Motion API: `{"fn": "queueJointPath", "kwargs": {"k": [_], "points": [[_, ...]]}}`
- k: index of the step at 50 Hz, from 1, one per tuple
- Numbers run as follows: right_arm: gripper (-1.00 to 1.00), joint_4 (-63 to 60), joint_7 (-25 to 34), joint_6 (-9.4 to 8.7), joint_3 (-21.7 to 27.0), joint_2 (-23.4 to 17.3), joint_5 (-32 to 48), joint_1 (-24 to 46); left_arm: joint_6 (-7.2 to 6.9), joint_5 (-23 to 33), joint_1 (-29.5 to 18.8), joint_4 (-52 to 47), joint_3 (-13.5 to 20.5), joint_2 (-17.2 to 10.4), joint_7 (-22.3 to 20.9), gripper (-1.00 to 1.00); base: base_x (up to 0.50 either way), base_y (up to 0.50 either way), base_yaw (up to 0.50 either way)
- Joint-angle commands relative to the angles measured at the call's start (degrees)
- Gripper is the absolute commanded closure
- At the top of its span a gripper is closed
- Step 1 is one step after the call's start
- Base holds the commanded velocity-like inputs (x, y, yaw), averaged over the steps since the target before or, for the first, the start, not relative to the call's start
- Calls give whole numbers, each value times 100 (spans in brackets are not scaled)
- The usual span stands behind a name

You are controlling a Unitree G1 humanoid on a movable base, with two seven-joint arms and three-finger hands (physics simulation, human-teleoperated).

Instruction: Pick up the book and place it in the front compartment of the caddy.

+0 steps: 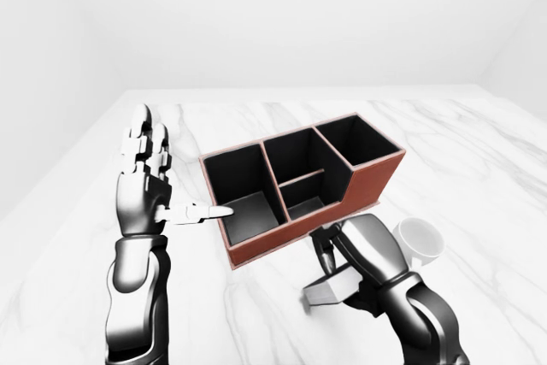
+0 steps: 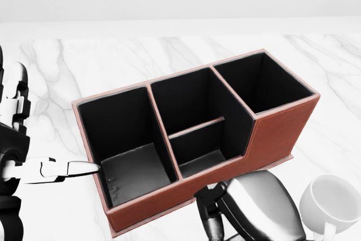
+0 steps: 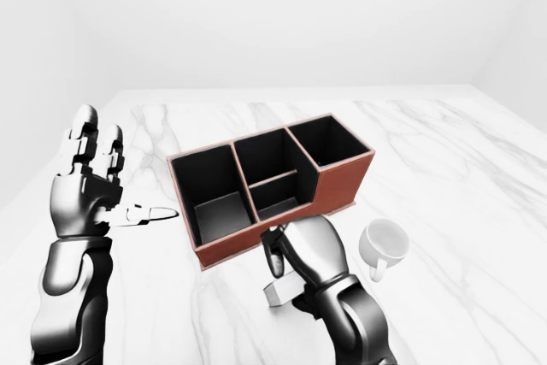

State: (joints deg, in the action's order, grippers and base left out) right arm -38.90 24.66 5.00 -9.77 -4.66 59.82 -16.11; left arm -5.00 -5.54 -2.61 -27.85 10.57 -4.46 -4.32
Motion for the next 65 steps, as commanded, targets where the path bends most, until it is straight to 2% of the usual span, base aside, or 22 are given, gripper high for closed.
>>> {"fn": "queueJointPath", "kwargs": {"k": [1,13,22,29,37,44,65], "points": [[100,-595,673,0,473,163,-64,501,0,-4,-9,-12,7,-6,3,-100,0,0,0],[100,-919,1255,-41,690,252,-62,964,0,11,-8,57,-12,2,5,-100,0,0,0],[100,-1008,1534,-320,794,248,-76,1421,0,23,2,82,-29,6,4,-100,0,0,0],[100,-930,1534,-673,891,203,-62,2034,0,17,0,61,-24,5,-1,-100,0,0,0],[100,-703,1534,-992,952,130,-20,2579,0,17,15,49,-21,9,-15,-100,0,0,0],[100,-394,1534,-1000,1015,44,-10,3233,0,24,7,70,-28,10,-14,-100,0,0,0],[100,467,1534,-1000,892,15,93,4170,0,-8,-22,48,4,-7,7,-100,0,0,0]]}}
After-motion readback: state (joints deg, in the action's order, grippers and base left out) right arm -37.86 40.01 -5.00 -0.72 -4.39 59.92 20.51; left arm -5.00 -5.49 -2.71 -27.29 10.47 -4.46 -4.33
